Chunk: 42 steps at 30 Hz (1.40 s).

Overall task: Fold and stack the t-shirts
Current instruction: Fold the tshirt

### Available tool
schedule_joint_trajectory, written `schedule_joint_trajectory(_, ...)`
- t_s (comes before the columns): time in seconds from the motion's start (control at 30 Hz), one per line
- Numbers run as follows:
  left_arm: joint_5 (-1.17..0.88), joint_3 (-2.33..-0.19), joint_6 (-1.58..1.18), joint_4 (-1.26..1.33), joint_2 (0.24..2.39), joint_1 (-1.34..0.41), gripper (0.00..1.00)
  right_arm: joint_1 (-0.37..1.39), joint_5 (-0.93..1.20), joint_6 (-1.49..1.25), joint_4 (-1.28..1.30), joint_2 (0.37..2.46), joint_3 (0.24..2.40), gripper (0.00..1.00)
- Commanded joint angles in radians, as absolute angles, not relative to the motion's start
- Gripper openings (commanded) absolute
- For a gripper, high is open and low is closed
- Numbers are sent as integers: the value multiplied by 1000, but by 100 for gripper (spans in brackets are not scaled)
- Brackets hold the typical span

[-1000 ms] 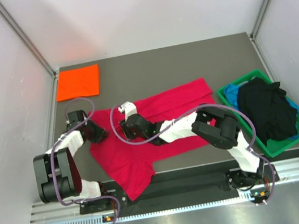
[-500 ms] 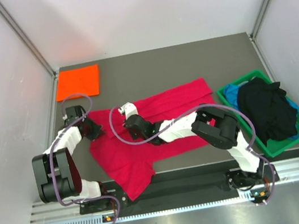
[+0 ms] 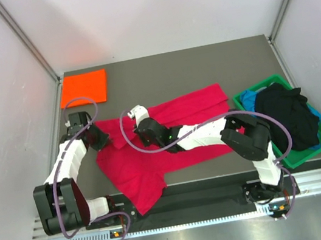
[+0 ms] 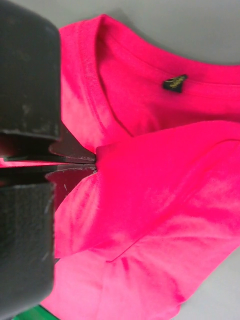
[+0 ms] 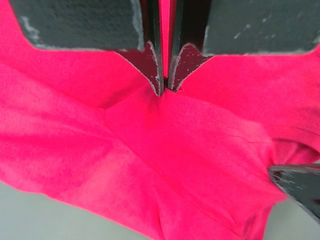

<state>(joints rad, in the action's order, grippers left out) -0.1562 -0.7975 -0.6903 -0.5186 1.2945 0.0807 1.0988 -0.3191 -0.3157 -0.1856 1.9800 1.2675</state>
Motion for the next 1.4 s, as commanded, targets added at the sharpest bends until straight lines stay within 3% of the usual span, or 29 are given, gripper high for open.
schedule_joint_trajectory(0.0,-158,-770,-721,-563,1221,64,0,1097,-290,-293,-187,1919,1246,1)
schedule_joint_trajectory(0.7,-12,-643,-903,-551,1108,-130,0,1077,-250,-296,-219,1896,1172,1)
schedule_joint_trajectory(1.37,119,-580,-1069,-580,1032,-212,0,1069,-244,-295,-224,1870,1143,1)
